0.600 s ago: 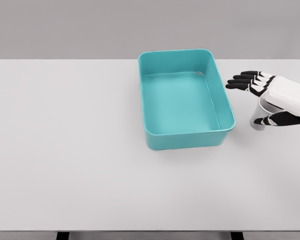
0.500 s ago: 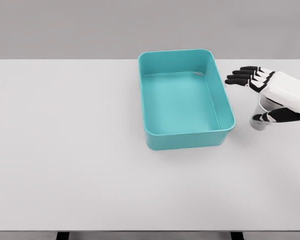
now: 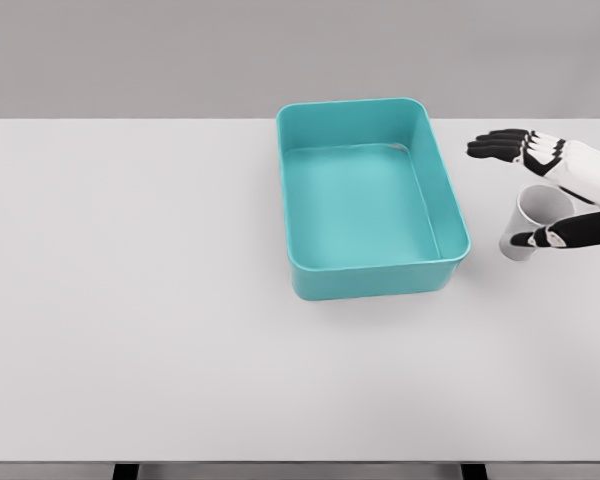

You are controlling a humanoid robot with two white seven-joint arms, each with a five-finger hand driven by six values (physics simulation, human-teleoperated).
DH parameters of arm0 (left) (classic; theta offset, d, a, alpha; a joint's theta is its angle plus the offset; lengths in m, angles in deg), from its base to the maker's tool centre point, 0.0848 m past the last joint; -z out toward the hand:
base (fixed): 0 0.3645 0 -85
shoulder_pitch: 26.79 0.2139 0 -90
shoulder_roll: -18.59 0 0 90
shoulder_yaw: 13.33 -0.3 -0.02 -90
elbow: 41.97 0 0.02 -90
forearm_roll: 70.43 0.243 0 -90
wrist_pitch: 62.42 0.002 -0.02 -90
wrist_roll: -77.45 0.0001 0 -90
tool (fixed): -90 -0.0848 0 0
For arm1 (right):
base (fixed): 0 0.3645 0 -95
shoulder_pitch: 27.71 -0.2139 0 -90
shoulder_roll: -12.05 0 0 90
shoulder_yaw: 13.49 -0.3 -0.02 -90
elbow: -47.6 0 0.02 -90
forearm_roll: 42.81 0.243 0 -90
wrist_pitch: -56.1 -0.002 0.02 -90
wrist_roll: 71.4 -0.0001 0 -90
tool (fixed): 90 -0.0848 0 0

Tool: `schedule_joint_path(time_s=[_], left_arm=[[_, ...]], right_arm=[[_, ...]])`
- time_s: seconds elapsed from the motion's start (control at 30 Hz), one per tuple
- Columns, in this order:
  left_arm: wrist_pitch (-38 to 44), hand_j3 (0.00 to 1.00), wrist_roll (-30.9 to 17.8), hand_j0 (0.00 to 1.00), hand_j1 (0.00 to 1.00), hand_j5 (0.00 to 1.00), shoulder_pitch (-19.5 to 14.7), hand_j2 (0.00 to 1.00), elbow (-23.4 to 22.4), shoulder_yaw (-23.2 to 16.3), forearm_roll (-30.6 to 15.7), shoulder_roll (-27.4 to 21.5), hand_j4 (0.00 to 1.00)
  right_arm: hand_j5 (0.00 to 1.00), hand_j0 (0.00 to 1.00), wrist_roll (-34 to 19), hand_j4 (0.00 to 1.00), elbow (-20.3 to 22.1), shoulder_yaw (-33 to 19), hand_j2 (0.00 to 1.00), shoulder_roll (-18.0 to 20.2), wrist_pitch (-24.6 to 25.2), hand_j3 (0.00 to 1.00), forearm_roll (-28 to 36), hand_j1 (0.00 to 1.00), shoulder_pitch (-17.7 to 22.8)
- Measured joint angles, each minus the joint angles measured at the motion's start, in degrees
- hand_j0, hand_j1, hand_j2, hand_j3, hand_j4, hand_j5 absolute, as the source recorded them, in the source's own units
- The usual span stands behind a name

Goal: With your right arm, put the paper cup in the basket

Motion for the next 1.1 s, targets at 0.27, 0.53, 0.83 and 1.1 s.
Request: schedule_joint_path(time_s=[0.27, 0.53, 0.83, 1.1], left_arm=[[0.01, 1.0, 0.0, 1.0, 1.0, 1.0, 0.0, 1.0, 0.0, 0.0, 0.0, 0.0, 1.0], [-0.01, 1.0, 0.0, 1.0, 1.0, 1.0, 0.0, 1.0, 0.0, -0.01, 0.0, 0.0, 1.0], [-0.02, 1.0, 0.0, 1.0, 1.0, 1.0, 0.0, 1.0, 0.0, 0.0, 0.0, 0.0, 1.0], [0.0, 1.0, 0.0, 1.0, 1.0, 1.0, 0.0, 1.0, 0.0, -0.01, 0.0, 0.0, 1.0]], right_arm=[[1.0, 1.0, -2.5, 1.0, -5.42, -1.19, 1.0, -0.93, 9.1, 1.0, 10.72, 1.0, 2.37], [1.0, 1.0, -2.67, 1.0, -10.76, -5.39, 1.0, -5.23, 13.39, 1.0, 14.28, 1.0, 3.34], [1.0, 1.0, -2.68, 1.0, -16.19, -9.14, 1.0, -11.45, 13.47, 1.0, 20.13, 1.0, 5.19], [1.0, 1.0, -2.68, 1.0, -20.63, -9.42, 1.0, -14.19, 13.32, 1.0, 20.41, 1.0, 5.63]])
